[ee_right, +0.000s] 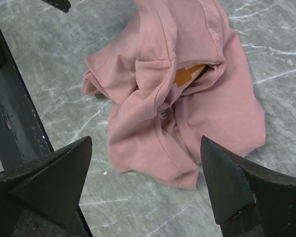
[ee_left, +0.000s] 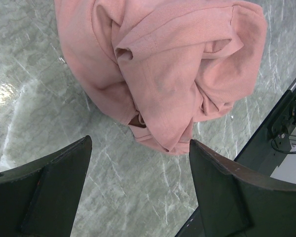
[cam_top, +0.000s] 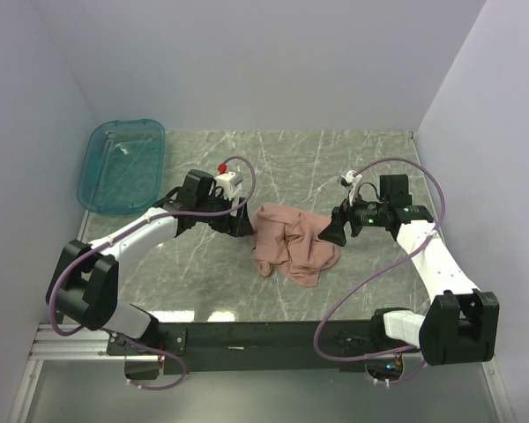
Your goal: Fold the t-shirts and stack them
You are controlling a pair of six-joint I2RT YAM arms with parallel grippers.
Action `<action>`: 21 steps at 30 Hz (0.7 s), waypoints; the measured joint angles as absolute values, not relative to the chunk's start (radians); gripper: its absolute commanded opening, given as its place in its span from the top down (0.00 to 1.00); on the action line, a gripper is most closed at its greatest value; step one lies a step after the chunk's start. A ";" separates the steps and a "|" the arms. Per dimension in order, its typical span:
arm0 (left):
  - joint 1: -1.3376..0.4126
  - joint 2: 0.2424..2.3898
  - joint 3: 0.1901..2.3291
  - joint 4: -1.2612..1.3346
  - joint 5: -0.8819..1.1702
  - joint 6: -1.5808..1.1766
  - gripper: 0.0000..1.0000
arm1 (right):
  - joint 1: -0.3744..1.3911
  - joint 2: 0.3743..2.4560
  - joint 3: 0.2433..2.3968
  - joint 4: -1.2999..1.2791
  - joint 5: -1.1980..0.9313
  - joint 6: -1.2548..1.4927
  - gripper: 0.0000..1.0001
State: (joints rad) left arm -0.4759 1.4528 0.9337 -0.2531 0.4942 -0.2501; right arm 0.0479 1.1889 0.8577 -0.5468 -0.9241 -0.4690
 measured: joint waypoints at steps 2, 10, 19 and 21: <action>-0.476 1.453 0.934 -0.253 0.495 -0.250 0.15 | 0.048 1.189 0.858 -0.547 -0.924 -0.469 0.04; -0.476 1.453 0.934 -0.253 0.500 -0.250 0.15 | 0.048 1.189 0.858 -0.547 -0.924 -0.469 0.04; -0.478 1.459 0.934 -0.253 0.509 -0.250 0.15 | 0.056 1.189 0.858 -0.544 -0.940 -0.453 0.04; -0.478 1.468 0.937 -0.253 0.514 -0.250 0.15 | 0.071 1.191 0.858 -0.539 -0.953 -0.439 0.04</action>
State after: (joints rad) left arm -0.4778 1.4677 0.9375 -0.2531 0.5140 -0.2501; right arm 0.0711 1.1908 0.8577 -0.5388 -0.9531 -0.4385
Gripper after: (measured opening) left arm 0.853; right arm 0.962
